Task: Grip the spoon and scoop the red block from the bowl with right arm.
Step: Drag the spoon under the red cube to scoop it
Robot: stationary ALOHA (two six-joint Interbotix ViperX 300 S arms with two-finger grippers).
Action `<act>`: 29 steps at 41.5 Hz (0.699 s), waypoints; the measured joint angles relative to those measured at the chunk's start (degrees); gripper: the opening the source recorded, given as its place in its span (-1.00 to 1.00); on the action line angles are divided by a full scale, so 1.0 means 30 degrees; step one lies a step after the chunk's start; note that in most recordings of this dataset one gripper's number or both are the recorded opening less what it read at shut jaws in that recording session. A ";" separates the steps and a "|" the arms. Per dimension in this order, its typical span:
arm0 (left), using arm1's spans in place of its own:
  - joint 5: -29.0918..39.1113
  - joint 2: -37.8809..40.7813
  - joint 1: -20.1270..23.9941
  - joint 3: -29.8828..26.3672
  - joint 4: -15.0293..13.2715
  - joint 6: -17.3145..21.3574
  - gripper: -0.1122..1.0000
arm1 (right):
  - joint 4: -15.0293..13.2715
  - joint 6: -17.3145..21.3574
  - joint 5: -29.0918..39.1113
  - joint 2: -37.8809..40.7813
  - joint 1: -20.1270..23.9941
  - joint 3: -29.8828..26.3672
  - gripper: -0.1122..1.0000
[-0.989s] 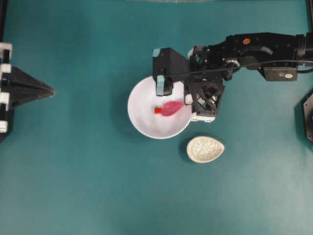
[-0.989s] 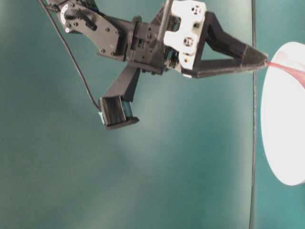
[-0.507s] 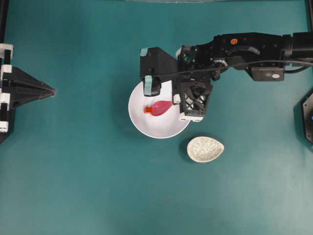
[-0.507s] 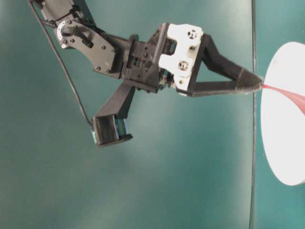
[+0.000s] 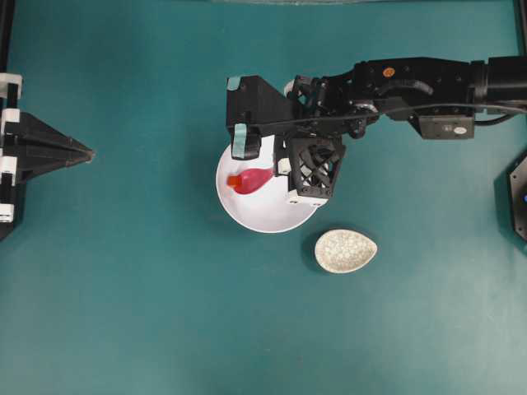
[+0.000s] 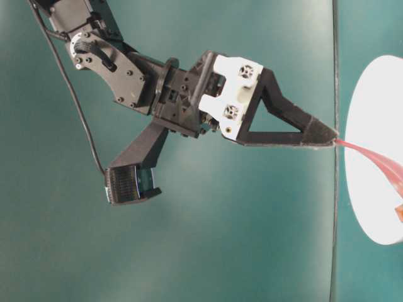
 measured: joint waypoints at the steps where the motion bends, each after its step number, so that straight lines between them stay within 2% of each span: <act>1: -0.0029 0.0000 0.0000 -0.0029 0.0000 -0.0029 -0.80 | 0.0029 0.0000 -0.0029 0.0000 -0.0029 0.0000 -0.37; 18: 0.0000 0.0000 0.0000 0.0000 0.0000 -0.0029 -0.80 | 0.0029 0.0029 -0.0527 -0.0234 0.0000 0.0029 -0.37; 29: 0.0000 0.0000 0.0000 -0.0029 0.0029 0.0000 -0.80 | 0.0029 0.0029 -0.1025 -0.0762 -0.0029 0.0850 -0.37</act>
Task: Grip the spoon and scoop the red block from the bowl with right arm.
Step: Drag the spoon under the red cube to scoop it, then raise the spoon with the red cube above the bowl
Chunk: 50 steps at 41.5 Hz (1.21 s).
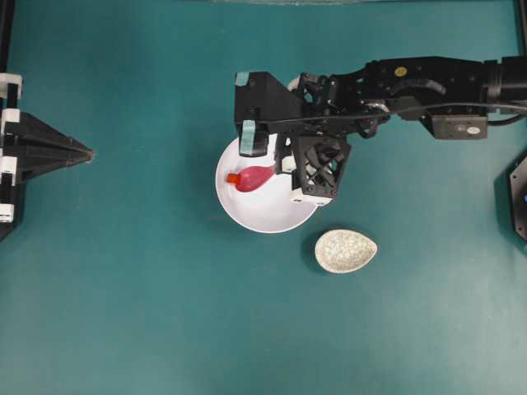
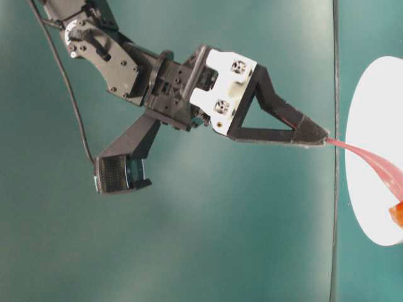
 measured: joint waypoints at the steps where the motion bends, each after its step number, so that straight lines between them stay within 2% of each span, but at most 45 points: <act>1: -0.0029 0.0000 -0.0029 0.0000 -0.0029 -0.0029 -0.80 | 0.0029 0.0000 -0.0117 -0.0088 0.0029 0.0088 -0.37; 17: -0.0029 0.0000 0.0000 0.0000 -0.0029 -0.0029 -0.80 | 0.0059 0.0000 -0.1582 -0.0498 0.0029 0.0937 -0.37; 26: 0.0000 0.0000 0.0000 0.0000 -0.0029 -0.0029 -0.80 | 0.0439 0.0000 -0.2402 -0.0498 0.0059 0.1582 -0.37; 50: 0.0029 0.0000 0.0000 0.0000 0.0000 0.0000 -0.80 | 0.0791 0.0029 -0.7354 -0.2314 0.0264 0.5391 -0.37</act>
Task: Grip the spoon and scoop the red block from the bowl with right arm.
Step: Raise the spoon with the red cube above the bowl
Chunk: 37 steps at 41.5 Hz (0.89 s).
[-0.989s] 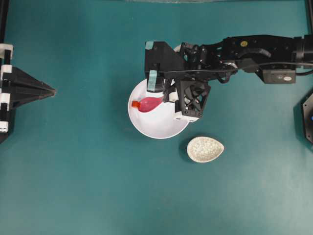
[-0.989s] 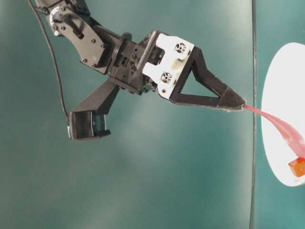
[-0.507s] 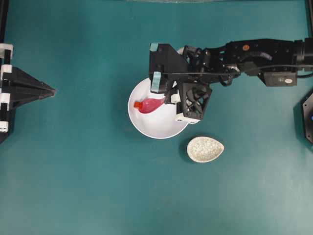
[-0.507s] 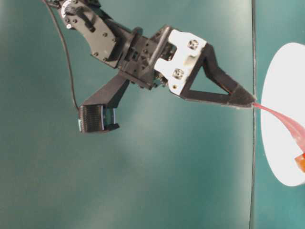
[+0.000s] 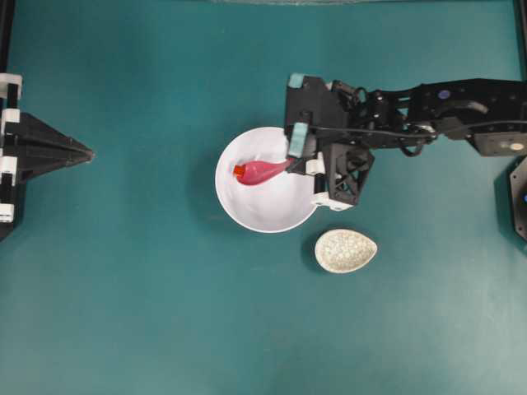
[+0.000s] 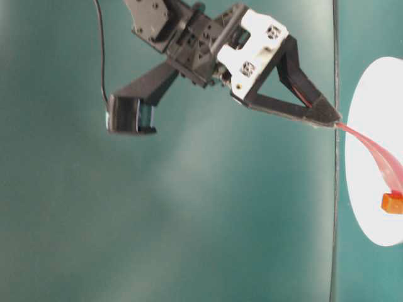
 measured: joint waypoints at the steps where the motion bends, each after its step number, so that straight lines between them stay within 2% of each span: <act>1: 0.0000 0.0000 0.0000 0.0000 -0.0029 -0.0029 -0.80 | 0.0000 0.0000 -0.0234 -0.0117 0.0029 0.0176 -0.37; 11: 0.0029 0.0000 0.0000 0.0029 -0.0029 0.0000 -0.80 | 0.0059 0.0000 -0.2871 -0.0703 0.0410 0.1875 -0.37; 26: 0.0322 0.0000 0.0000 0.0000 0.0000 -0.0029 -0.80 | 0.0176 0.0000 -0.9287 -0.1641 0.1055 0.4629 -0.37; 37: 0.0322 0.0000 0.0000 0.0000 -0.0029 -0.0029 -0.80 | 0.0234 0.1025 -1.2393 -0.2549 0.1553 0.6592 -0.37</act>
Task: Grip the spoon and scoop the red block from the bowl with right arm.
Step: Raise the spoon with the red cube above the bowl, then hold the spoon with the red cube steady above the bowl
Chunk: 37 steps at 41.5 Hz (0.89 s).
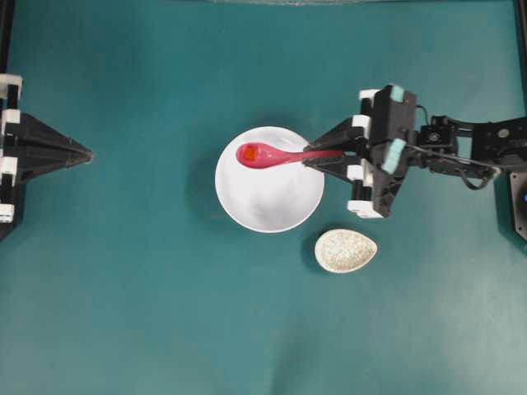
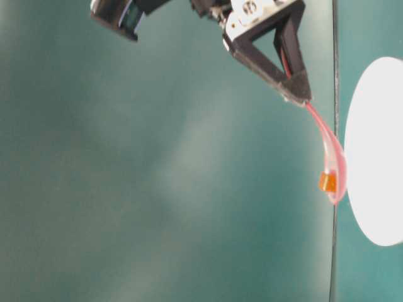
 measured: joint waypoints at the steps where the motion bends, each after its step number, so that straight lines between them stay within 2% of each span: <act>1: 0.0029 0.0000 0.0000 0.0029 0.0000 0.0000 -0.80 | 0.0000 0.0088 -0.0146 -0.0088 0.0117 0.0117 -0.37; 16: 0.0029 -0.0029 0.0000 0.0000 0.0029 0.0000 -0.80 | 0.0000 0.1523 -0.1406 -0.1523 0.1055 0.1494 -0.37; 25: 0.0029 -0.0029 0.0000 0.0029 0.0000 -0.0264 -0.80 | 0.0000 0.1582 -0.1406 -0.2168 0.1055 0.1523 -0.37; 37: 0.0000 -0.0029 0.0000 0.0000 0.0029 -0.0322 -0.80 | 0.0000 0.1553 0.1143 -0.3047 0.1084 0.0352 -0.37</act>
